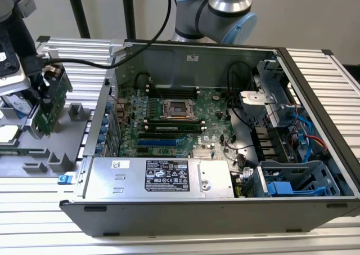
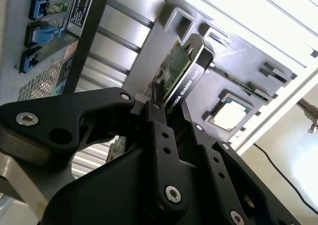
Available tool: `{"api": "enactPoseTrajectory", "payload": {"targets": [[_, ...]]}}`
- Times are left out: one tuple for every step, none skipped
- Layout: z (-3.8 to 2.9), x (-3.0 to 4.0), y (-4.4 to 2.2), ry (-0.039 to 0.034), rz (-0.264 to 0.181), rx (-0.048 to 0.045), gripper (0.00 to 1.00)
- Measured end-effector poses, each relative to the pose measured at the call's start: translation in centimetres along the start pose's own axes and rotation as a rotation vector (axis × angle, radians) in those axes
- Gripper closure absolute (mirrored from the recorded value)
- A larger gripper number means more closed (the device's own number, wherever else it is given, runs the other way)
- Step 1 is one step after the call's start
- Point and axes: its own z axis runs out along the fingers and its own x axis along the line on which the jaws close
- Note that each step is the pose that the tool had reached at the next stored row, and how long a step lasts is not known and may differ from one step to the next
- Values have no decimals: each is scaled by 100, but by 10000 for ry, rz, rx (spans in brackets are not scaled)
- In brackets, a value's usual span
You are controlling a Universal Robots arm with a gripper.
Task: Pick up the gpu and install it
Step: 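Pick up the gpu and move the gpu toward the slot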
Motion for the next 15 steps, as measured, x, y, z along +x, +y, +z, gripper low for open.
{"api": "enactPoseTrajectory", "payload": {"targets": [[-9, 0, 0, -1, 0, -1, 100], [-19, 0, 1, -1, -1, -1, 100], [-28, 0, 1, -1, 0, -1, 100], [-39, -1, 2, -1, -2, 0, 100], [-48, -2, 2, -1, -2, -1, 100], [-57, -1, 2, -1, -2, 0, 100], [-66, -2, 3, -2, -1, -1, 100], [-75, -2, 3, -1, -2, -1, 100], [-84, -2, 4, -1, -1, -1, 100], [-92, -2, 4, -1, -1, -1, 100], [-99, -1, 5, -2, 1, -1, 100], [-106, -1, 5, -2, 0, -2, 100], [-113, -1, 6, -2, 0, -1, 100], [-120, -1, 6, -1, 0, -1, 100], [-126, -2, 6, -2, 0, -2, 100]]}}
